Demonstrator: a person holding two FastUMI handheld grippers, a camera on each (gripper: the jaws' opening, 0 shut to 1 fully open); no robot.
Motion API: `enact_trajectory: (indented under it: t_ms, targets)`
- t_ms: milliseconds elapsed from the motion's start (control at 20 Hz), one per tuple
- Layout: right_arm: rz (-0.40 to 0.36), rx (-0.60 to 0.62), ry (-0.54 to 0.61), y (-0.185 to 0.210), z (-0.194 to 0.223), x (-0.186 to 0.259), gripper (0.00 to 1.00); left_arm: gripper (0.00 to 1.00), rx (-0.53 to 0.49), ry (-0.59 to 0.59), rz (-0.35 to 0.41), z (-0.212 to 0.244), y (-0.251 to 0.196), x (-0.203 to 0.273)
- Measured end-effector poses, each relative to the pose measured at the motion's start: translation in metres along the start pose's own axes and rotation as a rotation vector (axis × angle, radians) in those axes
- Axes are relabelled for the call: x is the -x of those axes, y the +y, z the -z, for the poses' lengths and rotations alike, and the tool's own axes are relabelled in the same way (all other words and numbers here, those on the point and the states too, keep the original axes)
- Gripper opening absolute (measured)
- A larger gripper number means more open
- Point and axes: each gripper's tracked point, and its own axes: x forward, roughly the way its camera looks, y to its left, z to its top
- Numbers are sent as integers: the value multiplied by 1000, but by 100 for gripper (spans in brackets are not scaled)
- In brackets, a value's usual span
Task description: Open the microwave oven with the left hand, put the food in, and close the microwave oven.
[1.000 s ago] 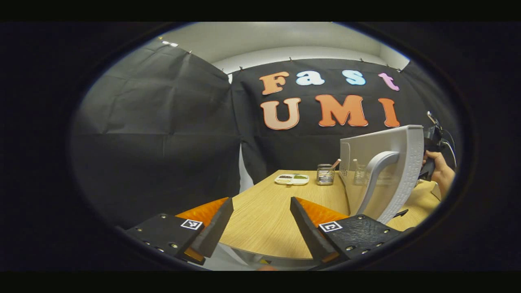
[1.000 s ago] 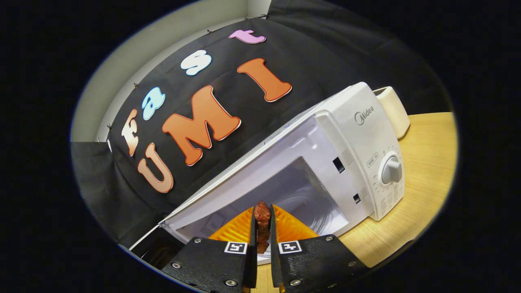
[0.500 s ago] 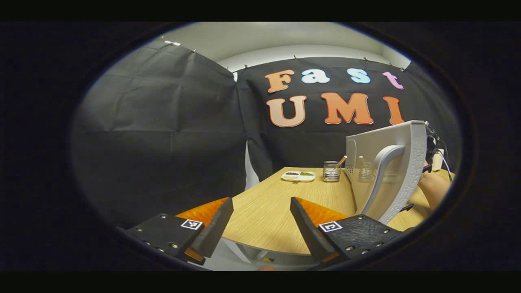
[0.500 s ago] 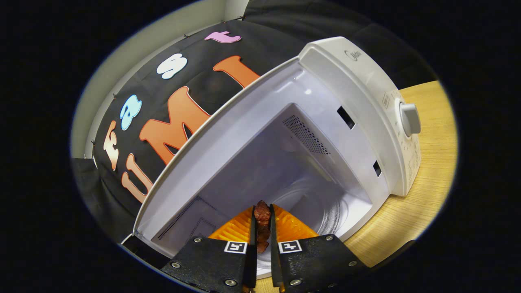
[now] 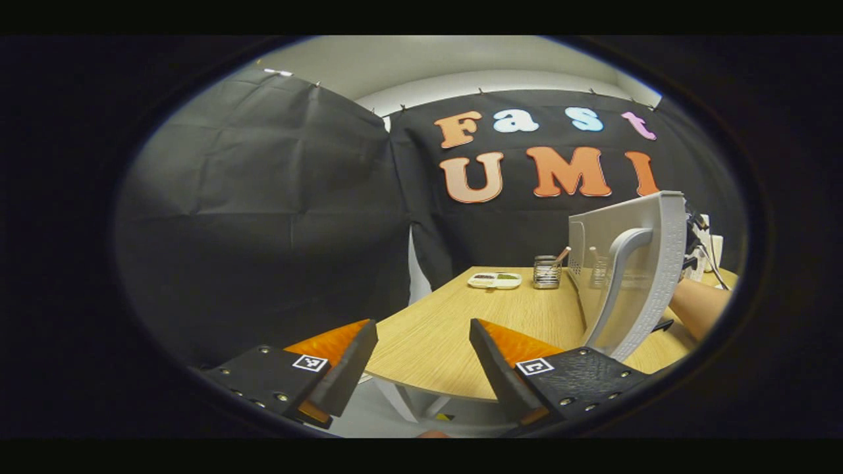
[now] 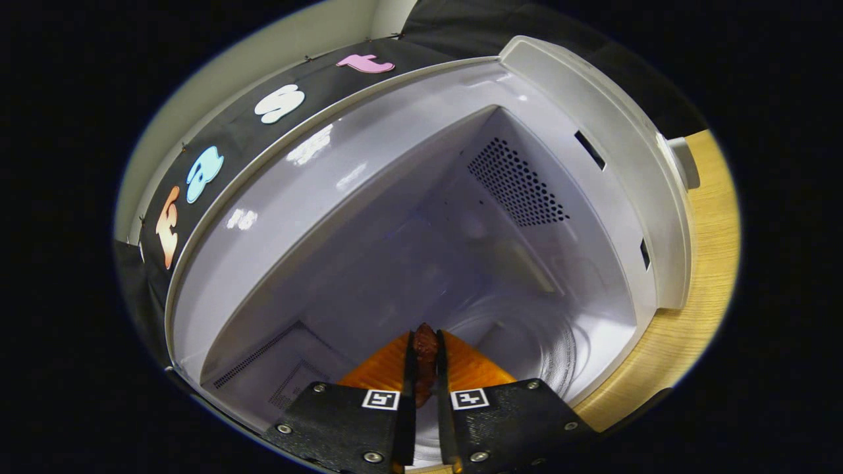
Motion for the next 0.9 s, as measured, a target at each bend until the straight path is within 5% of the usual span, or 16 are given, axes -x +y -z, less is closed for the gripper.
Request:
enact_trajectory:
  t_ms: [200,350,550,900]
  targets:
    - [52,47,51,-11,14,-3,23,87,5,-7,1,-3,-1,4]
    - [44,115,97,-16,14,9,53,88,26,2,15,1,-6,6]
    - [-8,185,78,-10,-10,23,80,87,29,2,11,-1,-9,2]
    - [-23,242,76,-41,-31,62,83,88,45,22,57,-1,-28,-5]
